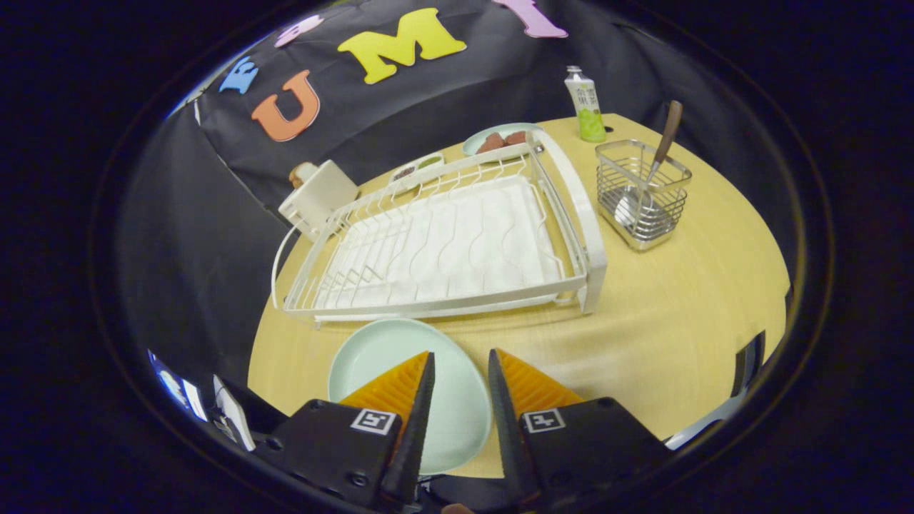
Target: Take the plate from the dish rack, then take the spoon from the basket and place it into the plate.
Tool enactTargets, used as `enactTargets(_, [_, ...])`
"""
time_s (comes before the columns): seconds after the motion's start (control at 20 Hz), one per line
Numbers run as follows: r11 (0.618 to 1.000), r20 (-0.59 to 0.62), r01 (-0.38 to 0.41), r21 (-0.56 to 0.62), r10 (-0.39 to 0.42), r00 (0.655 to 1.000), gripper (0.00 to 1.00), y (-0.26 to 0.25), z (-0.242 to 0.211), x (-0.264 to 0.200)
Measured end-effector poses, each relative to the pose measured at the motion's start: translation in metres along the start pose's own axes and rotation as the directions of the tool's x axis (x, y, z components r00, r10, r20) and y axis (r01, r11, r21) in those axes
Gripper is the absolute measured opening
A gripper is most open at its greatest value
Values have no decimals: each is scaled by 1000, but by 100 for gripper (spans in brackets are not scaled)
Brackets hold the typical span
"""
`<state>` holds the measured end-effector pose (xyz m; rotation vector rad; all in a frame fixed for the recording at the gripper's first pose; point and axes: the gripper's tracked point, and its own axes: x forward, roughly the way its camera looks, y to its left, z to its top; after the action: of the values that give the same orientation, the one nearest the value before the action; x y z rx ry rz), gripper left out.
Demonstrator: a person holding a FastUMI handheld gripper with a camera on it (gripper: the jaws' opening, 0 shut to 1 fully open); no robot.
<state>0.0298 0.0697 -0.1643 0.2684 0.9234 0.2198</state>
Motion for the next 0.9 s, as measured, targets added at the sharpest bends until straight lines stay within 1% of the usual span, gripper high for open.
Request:
enactTargets(0.15, [996, 86, 11, -85, -3, 996, 76, -4, 9, -17])
enactTargets(0.25, [990, 164, 40, -135, -17, 986, 82, -10, 17, -33])
enactTargets(0.35, [981, 251, 77, -176, -31, 968, 88, -19, 23, -54])
enactTargets(0.45, [966, 354, 143, -216, -59, 933, 94, -34, 31, -76])
enactTargets(0.55, [950, 449, 204, -238, -79, 890, 100, -49, 38, -97])
enactTargets(0.7, [937, 575, 285, -203, -122, 809, 99, -82, 50, -126])
enactTargets(0.8, [929, 625, 322, -182, -144, 767, 100, -104, 60, -137])
enactTargets(0.9, [925, 657, 343, -163, -158, 737, 100, -125, 74, -140])
